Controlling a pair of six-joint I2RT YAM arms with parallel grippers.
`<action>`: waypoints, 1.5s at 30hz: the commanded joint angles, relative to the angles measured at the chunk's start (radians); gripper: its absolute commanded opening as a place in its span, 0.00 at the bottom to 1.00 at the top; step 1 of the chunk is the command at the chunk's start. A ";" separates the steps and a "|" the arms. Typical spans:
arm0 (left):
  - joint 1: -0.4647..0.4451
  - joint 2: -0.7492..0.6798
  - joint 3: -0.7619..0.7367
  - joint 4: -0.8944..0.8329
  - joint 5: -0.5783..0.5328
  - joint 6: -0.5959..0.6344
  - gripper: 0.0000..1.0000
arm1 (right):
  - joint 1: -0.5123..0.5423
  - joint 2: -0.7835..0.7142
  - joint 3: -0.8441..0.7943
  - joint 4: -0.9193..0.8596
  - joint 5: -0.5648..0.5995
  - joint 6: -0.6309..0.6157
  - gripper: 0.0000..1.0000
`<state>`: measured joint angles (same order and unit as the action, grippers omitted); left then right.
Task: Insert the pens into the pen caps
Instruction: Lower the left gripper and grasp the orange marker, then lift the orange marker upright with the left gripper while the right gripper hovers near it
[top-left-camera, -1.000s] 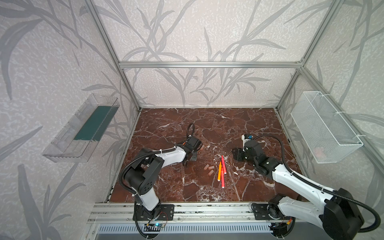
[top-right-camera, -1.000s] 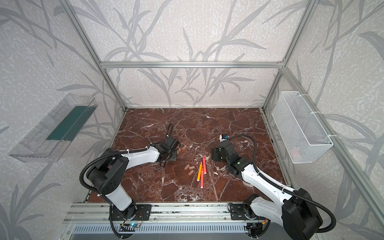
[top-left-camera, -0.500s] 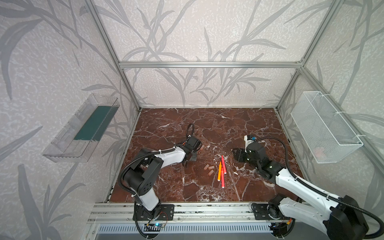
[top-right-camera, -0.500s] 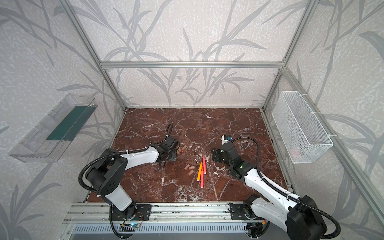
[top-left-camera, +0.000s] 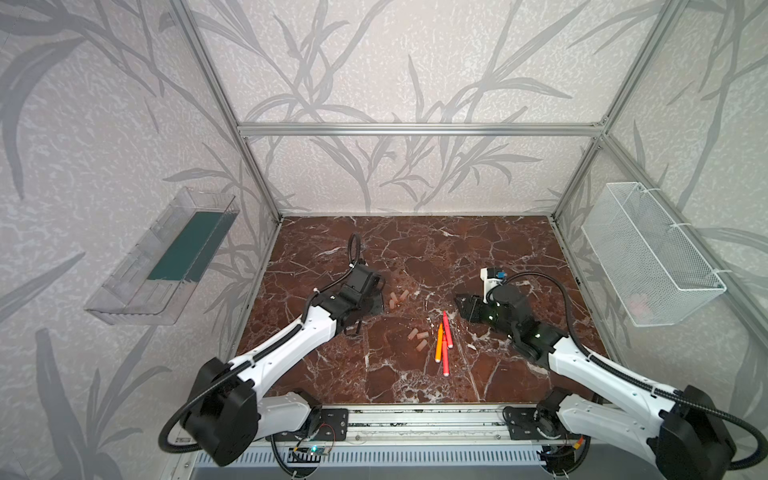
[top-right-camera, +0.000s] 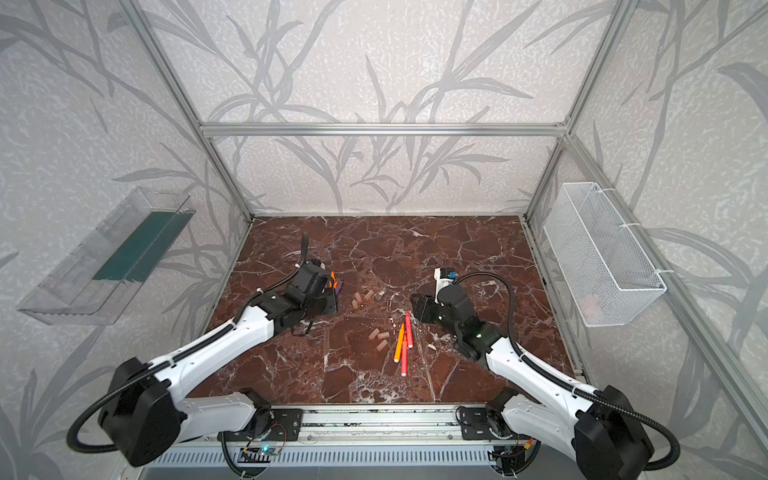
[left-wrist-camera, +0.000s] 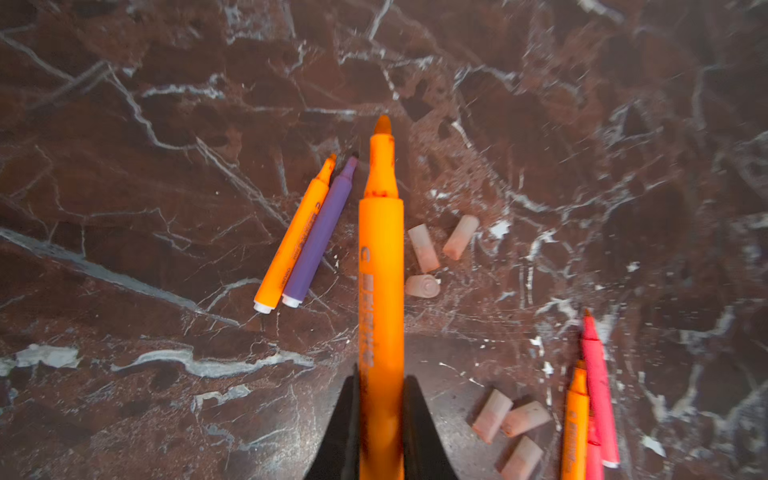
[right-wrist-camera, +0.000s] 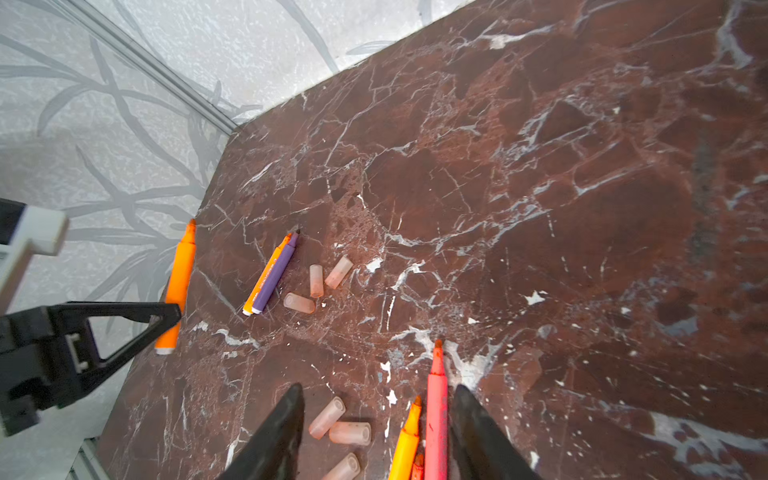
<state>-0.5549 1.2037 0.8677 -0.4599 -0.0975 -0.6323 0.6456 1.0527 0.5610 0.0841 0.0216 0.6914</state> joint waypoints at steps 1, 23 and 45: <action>-0.001 -0.096 0.019 0.032 0.059 -0.007 0.00 | 0.028 0.019 0.063 0.064 -0.048 0.008 0.55; -0.204 -0.052 -0.159 0.518 0.350 0.296 0.00 | 0.114 0.203 0.070 0.473 0.006 0.164 0.63; -0.264 -0.007 -0.109 0.460 0.268 0.338 0.00 | 0.189 0.276 0.080 0.526 0.023 0.258 0.40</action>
<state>-0.8162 1.1835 0.7212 0.0151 0.1917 -0.3138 0.8177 1.3365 0.6144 0.5835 0.0170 0.9459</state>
